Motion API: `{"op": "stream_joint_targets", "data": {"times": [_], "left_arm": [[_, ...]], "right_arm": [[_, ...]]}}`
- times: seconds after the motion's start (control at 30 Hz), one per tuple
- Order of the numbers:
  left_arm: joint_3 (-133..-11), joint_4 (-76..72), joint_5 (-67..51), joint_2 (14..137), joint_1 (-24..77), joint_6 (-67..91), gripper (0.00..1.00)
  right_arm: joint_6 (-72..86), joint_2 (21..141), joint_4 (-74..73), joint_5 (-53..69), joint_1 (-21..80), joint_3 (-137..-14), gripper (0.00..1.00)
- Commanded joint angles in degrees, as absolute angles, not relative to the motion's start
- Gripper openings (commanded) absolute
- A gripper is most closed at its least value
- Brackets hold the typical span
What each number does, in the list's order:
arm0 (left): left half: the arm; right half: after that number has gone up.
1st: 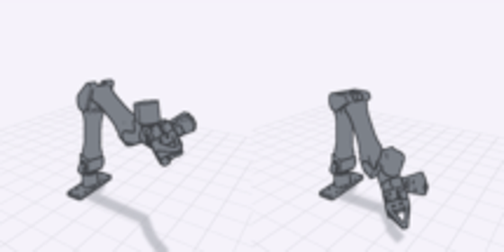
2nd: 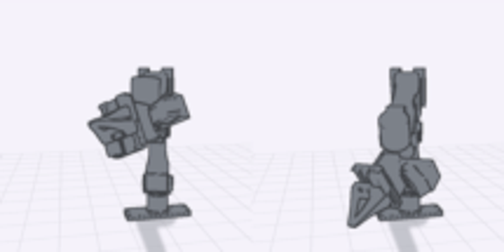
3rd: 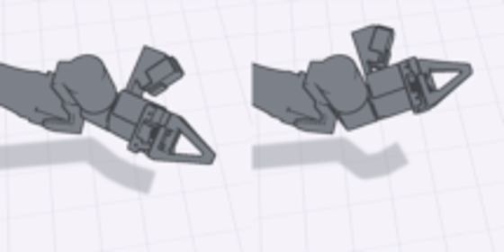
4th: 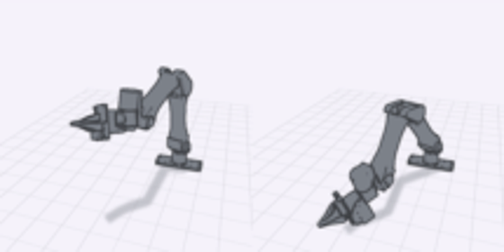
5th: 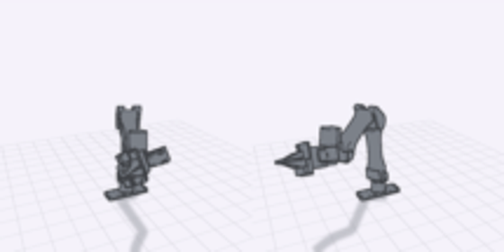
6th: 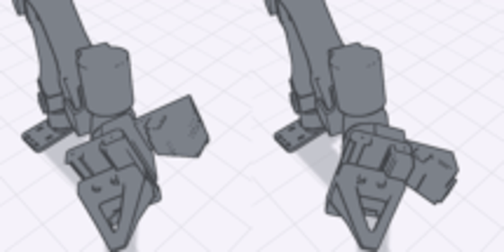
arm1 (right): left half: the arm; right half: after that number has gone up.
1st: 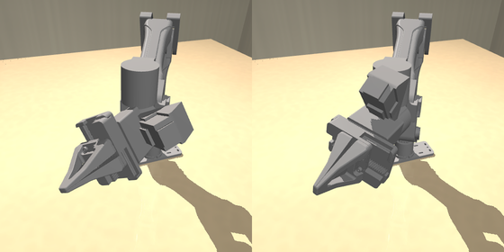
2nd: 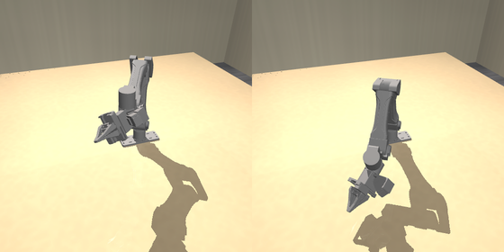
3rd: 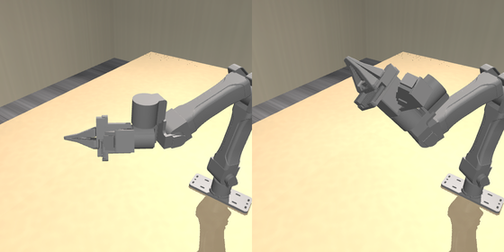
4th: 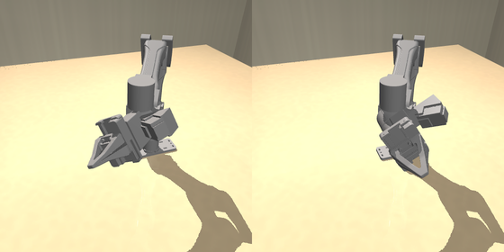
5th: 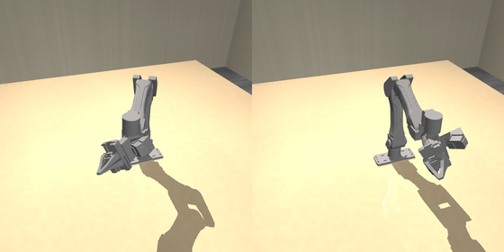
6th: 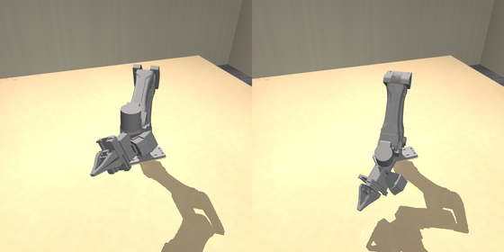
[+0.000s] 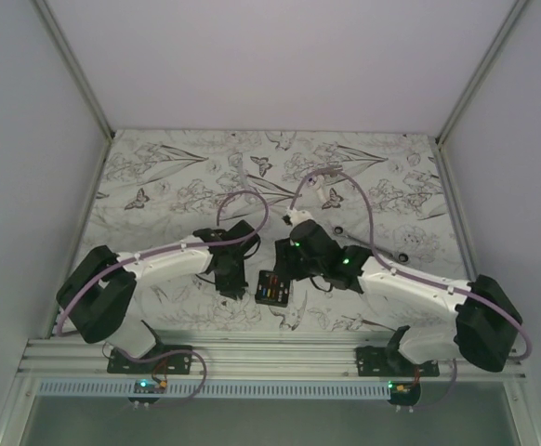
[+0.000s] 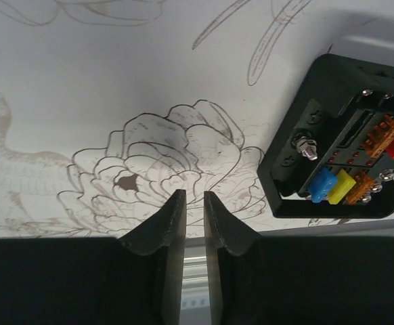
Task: Snap on the fuse box
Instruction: Install the fuse at the fuse box base, then move the fuse box base at the center of the board, then adjust the fuse in the fuse box base.
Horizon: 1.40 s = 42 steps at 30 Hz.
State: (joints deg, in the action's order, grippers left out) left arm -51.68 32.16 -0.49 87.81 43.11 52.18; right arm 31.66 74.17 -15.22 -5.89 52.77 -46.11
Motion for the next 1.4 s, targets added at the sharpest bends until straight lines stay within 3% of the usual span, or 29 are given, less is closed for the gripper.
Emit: {"op": "stream_joint_targets", "data": {"times": [0.0,0.37,0.67,1.03,1.37], "left_arm": [[-49.5,26.2,-4.1,88.5,43.4,54.0,0.18],[-50.2,17.4,-7.7,96.1,46.4,57.9,0.15],[-46.0,16.8,-6.2,89.7,44.4,58.5,0.19],[-37.3,16.9,-8.8,79.7,31.8,55.6,0.45],[-35.4,18.1,-10.5,76.4,24.4,50.9,0.59]], "right_arm": [[35.4,77.6,-19.1,-8.3,56.1,-50.6,0.56],[37.4,80.6,-21.4,-10.2,57.4,-52.2,0.4],[34.7,86.4,-24.0,-9.0,57.7,-57.3,0.23],[35.7,94.3,-30.9,-12.1,59.3,-63.9,0.2],[36.6,98.4,-34.6,-13.2,59.6,-67.8,0.16]]}}
